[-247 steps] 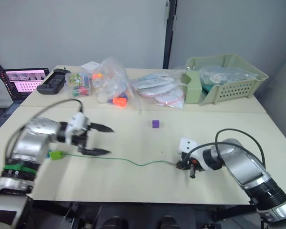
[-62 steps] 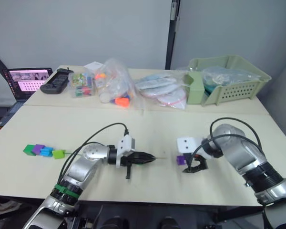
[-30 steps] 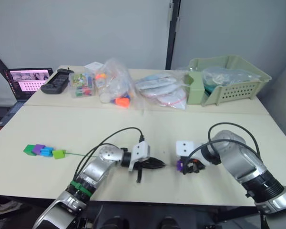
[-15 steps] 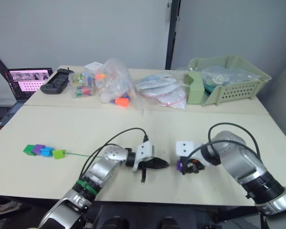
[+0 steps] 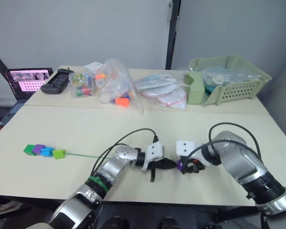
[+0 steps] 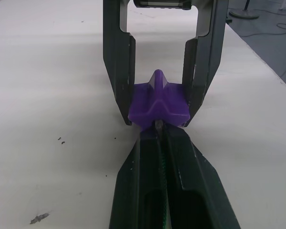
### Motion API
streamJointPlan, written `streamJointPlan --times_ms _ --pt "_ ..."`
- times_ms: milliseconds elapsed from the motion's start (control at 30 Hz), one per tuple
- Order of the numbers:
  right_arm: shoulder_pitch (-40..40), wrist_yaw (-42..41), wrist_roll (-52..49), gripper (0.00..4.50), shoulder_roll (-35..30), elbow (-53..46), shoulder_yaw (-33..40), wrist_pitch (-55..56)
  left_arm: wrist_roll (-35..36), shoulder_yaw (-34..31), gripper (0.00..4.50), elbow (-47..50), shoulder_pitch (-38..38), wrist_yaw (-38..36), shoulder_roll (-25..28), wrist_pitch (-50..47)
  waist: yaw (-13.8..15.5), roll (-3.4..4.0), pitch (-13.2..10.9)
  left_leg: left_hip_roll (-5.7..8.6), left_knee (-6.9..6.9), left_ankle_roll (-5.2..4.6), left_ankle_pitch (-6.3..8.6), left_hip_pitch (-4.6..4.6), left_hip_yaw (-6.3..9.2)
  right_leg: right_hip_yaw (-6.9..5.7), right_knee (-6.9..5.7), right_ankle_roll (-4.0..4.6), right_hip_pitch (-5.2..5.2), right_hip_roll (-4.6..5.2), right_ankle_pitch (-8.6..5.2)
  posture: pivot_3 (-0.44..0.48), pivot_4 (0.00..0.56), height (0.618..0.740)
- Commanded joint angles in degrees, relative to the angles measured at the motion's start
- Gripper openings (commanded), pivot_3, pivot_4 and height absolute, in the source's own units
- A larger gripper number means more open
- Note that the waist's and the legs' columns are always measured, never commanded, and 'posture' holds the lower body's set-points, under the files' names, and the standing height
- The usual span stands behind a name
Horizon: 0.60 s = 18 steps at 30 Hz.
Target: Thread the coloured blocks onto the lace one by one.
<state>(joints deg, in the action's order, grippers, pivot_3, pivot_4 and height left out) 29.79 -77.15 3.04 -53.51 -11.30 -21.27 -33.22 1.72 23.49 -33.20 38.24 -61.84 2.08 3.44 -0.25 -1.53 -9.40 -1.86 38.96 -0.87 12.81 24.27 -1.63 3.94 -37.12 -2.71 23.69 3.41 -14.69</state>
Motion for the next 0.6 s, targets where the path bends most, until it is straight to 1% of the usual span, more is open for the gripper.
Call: streamJointPlan --times_ms 33,100,167,233,267,367,400,467,600 --pt "-0.43 -0.13 -1.63 1.36 -0.19 -2.19 1.0 -0.61 0.55 -0.52 0.0 1.03 1.46 0.5 -1.6 0.39 0.06 0.0 0.0 0.0 0.0 0.0 0.0 0.0 0.0 0.0 0.0 0.0 0.0 0.0 0.0 0.0 0.15 0.733" --pt "-0.47 -0.07 -1.65 1.36 -0.13 -2.27 1.0 -0.74 0.74 -0.68 0.0 1.13 1.31 0.36 -1.62 -0.05 0.08 0.0 0.0 0.01 0.0 0.0 0.0 0.0 0.0 0.0 0.0 0.0 0.0 0.01 0.0 0.0 0.15 0.733" --pt "-0.43 0.0 -1.65 1.36 0.0 -2.16 0.96 -0.85 0.9 -1.14 0.7 1.52 1.26 0.54 -1.27 -0.61 0.08 0.0 0.0 0.01 0.0 0.0 0.0 0.0 0.0 0.0 0.0 0.0 0.0 0.0 0.0 0.0 0.15 0.733" --pt "-0.42 0.04 -1.64 1.36 0.09 -2.07 0.9 -0.84 0.82 -1.37 1.27 2.24 1.21 0.29 -0.53 -0.83 0.08 0.0 0.0 0.0 0.0 0.0 0.0 0.0 0.01 0.0 0.0 0.0 0.0 0.0 0.0 0.0 0.15 0.733" --pt "-0.42 0.07 -1.64 1.36 0.11 -2.05 0.87 -0.83 0.76 -1.39 1.65 2.62 1.16 0.04 -0.13 -0.87 0.07 0.0 0.0 0.0 0.0 0.0 0.0 0.0 0.01 0.0 0.0 0.0 0.0 0.0 0.0 0.0 0.15 0.733" --pt "-0.41 0.15 -1.71 1.36 0.08 -1.87 0.7 -0.69 0.64 -1.02 2.58 4.24 0.74 -1.57 1.75 -1.25 0.07 0.0 0.0 0.0 0.0 0.0 0.0 0.0 0.01 0.0 0.0 0.0 0.01 0.0 0.0 0.0 0.15 0.733" --pt "-0.4 0.19 -1.78 1.36 0.04 -1.71 0.58 -0.57 0.75 -1.27 2.93 5.4 0.35 -2.48 3.4 -1.46 0.06 0.0 0.0 0.0 -0.01 0.0 0.0 -0.01 0.01 0.0 -0.01 0.0 0.01 0.0 0.0 0.0 0.15 0.733" --pt "-0.38 0.26 -1.84 1.36 0.04 -1.42 0.33 -0.37 0.81 -1.66 2.94 7.53 -0.37 -3.72 6.41 -1.69 0.0 0.0 0.0 -0.01 -0.01 0.0 0.0 0.0 0.01 0.0 -0.01 0.0 0.02 0.0 0.0 0.0 0.15 0.733" --pt "-0.27 0.48 -2.0 1.36 0.19 -1.21 0.06 -0.23 1.07 -1.39 2.94 9.72 -1.11 -4.04 8.46 -2.23 -0.08 0.01 0.01 -0.02 -0.02 0.0 0.0 -0.02 0.01 0.0 -0.02 0.0 0.01 -0.01 0.0 0.0 0.15 0.733"
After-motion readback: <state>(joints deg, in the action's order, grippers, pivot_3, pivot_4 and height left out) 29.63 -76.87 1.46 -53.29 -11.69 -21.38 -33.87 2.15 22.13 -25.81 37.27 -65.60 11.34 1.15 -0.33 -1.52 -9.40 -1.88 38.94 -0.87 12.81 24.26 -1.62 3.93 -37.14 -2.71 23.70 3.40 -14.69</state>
